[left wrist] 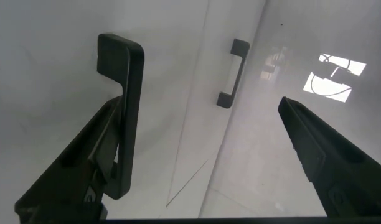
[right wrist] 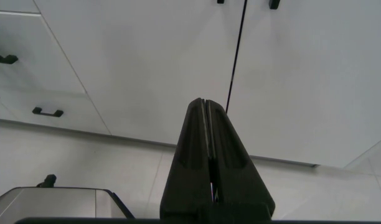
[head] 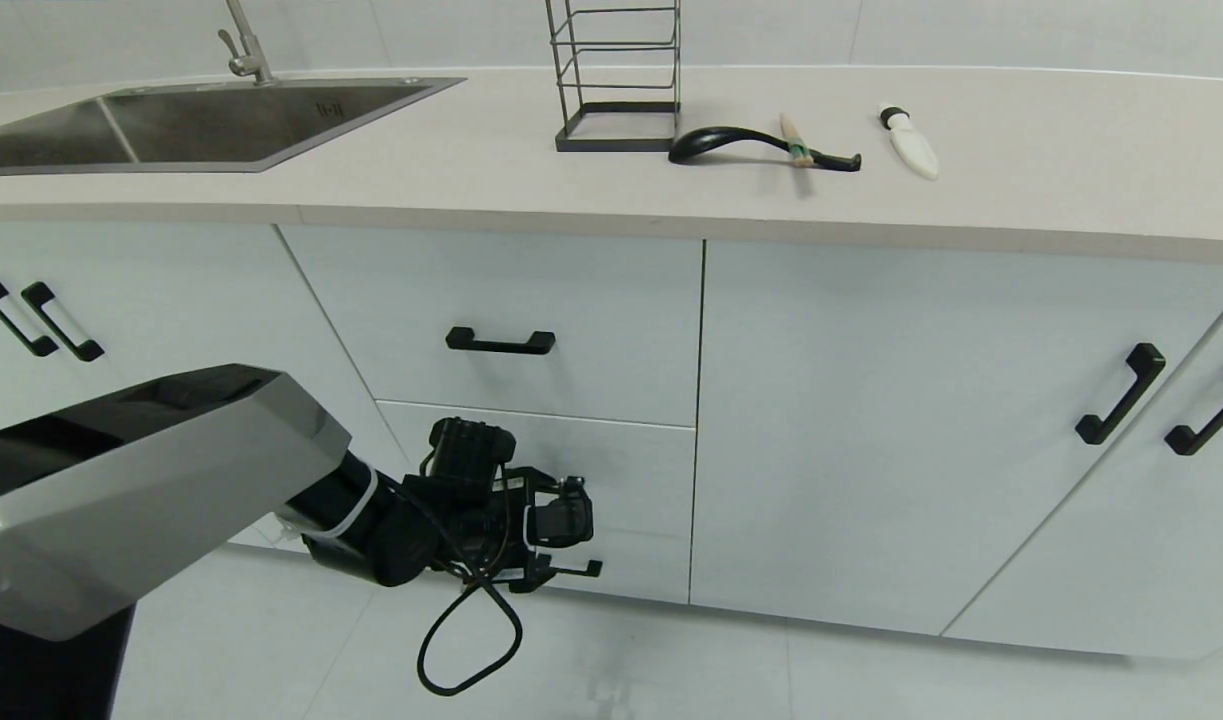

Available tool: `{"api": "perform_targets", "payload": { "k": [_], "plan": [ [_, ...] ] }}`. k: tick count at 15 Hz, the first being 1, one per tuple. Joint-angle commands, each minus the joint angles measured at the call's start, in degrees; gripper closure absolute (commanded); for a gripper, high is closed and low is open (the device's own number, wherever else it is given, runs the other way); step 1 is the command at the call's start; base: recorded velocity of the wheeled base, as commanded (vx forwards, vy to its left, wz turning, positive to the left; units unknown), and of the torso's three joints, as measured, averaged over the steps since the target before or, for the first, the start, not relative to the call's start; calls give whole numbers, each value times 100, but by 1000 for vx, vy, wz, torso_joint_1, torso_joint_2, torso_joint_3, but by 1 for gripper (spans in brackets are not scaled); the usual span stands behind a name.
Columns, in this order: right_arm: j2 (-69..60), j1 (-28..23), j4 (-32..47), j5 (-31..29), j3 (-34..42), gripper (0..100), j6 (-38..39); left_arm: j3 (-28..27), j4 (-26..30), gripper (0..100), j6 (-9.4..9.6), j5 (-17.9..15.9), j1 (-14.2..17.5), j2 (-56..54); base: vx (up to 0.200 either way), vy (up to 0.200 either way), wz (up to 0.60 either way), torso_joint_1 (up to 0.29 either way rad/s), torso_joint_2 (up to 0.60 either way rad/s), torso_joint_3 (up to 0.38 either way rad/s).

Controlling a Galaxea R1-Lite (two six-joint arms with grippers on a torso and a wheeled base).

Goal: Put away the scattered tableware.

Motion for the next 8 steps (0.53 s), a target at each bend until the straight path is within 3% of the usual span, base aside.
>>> {"api": "perform_targets", "payload": {
  "k": [1,5,8],
  "plan": [
    [0,0,2,4,1,100,-1,276,113,0,-2,-17,-3,-216,0,0,0,0,0,0],
    [0,0,-6,4,1,100,-1,531,104,0,15,-8,-3,-550,0,0,0,0,0,0],
    [0,0,-6,4,1,100,-1,1085,95,0,24,-8,-3,-1051,0,0,0,0,0,0]
  ]
}}
